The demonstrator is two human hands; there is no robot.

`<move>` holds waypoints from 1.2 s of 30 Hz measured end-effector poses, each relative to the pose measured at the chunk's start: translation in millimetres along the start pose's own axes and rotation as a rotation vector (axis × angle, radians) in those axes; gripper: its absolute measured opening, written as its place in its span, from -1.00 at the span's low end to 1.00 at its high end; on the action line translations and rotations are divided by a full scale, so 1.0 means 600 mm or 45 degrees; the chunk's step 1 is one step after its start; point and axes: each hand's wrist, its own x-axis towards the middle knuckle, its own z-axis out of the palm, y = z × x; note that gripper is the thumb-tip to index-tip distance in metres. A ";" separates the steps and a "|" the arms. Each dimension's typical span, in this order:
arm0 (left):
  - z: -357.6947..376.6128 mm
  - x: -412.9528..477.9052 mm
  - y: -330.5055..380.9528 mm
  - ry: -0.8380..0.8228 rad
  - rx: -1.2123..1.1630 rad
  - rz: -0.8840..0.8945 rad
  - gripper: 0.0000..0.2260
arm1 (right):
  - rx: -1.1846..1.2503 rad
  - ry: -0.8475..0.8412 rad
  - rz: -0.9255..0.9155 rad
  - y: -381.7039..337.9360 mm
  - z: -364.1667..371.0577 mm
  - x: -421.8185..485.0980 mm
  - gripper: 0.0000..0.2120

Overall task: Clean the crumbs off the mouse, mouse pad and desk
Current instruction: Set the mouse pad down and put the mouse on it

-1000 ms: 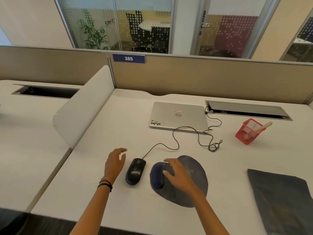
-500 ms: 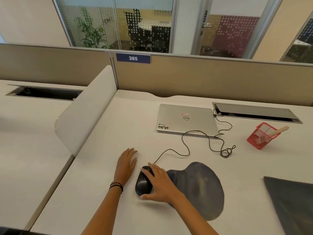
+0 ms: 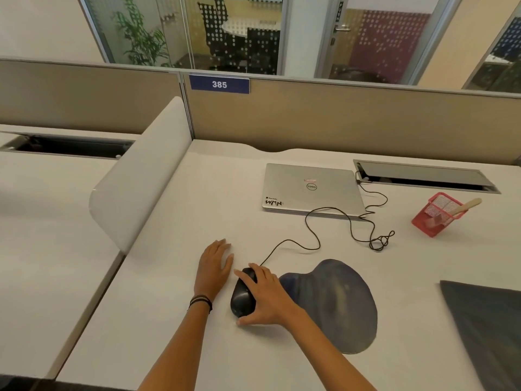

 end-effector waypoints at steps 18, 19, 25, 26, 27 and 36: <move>-0.001 0.006 -0.004 0.025 0.005 0.062 -0.69 | 0.200 0.171 0.217 0.111 -0.073 -0.105 -0.04; -0.001 0.007 -0.005 0.035 0.006 0.068 -0.69 | 0.198 0.162 0.236 0.117 -0.076 -0.113 -0.05; 0.003 0.005 -0.003 0.063 -0.017 0.059 -0.69 | 0.166 0.068 0.281 0.155 -0.077 -0.154 -0.09; 0.002 0.004 -0.002 0.063 -0.017 0.059 -0.69 | 0.160 0.056 0.278 0.158 -0.077 -0.156 -0.10; 0.002 0.004 -0.002 0.062 -0.016 0.061 -0.69 | 0.151 0.042 0.269 0.161 -0.077 -0.158 -0.10; -0.003 0.002 0.003 0.031 -0.008 0.050 -0.69 | 0.102 -0.090 0.239 0.178 -0.086 -0.161 -0.08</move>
